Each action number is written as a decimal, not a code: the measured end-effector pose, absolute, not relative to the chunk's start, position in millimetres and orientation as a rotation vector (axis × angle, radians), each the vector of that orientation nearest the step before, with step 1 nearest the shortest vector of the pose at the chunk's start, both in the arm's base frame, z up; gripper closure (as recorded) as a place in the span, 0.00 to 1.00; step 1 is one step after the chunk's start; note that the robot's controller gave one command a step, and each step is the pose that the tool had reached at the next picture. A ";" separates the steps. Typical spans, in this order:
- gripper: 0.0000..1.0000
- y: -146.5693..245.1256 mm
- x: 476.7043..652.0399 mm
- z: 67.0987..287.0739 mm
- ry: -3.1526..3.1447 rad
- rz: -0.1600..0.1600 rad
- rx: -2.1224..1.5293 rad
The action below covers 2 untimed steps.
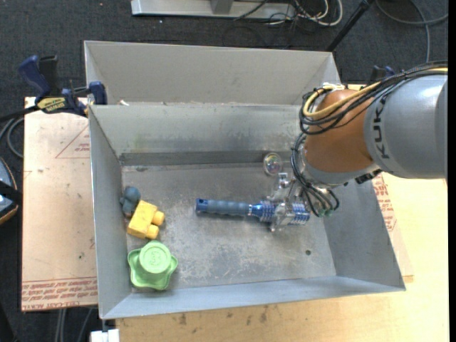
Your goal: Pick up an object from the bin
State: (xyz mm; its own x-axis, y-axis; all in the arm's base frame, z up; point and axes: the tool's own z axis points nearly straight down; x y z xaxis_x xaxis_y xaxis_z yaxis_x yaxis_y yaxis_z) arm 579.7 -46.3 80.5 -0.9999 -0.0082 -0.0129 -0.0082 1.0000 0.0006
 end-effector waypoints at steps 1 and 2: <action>1.00 -46.2 582.2 153.5 3.132 0.000 -0.011; 1.00 -46.1 583.6 202.0 3.134 0.000 -0.009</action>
Offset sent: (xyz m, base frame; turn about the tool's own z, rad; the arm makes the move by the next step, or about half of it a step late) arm 0.0001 0.0000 0.0692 0.0000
